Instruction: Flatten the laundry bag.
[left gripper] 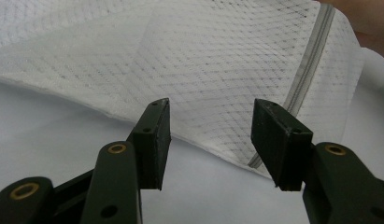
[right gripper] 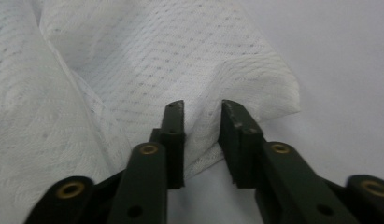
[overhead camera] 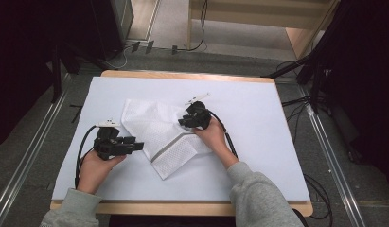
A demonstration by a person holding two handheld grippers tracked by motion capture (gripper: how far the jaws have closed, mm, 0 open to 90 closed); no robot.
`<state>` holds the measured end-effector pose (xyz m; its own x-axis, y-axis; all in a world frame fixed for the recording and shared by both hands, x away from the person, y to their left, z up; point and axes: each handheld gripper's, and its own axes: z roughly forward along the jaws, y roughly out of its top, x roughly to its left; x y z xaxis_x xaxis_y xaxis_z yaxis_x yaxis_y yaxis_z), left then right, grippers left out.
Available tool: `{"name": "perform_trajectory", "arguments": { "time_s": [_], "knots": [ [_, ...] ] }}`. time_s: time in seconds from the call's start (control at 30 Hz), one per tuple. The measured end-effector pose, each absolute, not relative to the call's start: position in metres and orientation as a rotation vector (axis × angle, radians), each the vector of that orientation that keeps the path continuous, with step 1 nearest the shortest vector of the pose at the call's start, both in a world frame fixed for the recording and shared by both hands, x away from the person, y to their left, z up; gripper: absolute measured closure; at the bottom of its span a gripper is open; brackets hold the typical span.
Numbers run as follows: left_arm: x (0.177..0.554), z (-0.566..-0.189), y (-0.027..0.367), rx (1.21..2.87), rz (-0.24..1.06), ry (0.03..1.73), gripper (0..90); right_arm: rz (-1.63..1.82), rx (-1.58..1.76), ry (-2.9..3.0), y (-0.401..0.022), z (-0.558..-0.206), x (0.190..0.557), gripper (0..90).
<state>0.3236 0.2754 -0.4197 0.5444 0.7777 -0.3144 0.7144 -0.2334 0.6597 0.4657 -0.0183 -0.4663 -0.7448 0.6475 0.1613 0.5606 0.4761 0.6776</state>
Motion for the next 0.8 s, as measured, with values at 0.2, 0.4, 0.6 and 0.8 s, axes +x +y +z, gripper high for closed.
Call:
{"name": "perform_trajectory", "arguments": {
  "time_s": [0.2, 0.4, 0.6, 0.8],
  "knots": [
    [0.322, -0.420, 0.277, 1.988, 0.106, 1.210, 48.4, 1.122, 1.130, 2.621, -0.022, -0.466, 0.468, 90.0],
    [0.323, -0.420, 0.278, 1.990, 0.102, 1.210, 48.4, 1.149, 1.144, 2.580, -0.040, -0.453, 0.470, 90.0],
    [0.324, -0.420, 0.275, 1.989, 0.098, 1.204, 48.4, 1.196, 1.241, 2.489, -0.081, -0.437, 0.477, 90.0],
    [0.327, -0.420, 0.271, 2.003, 0.089, 1.191, 48.4, 1.181, 1.317, 2.436, -0.114, -0.437, 0.483, 90.0]
  ]
}}
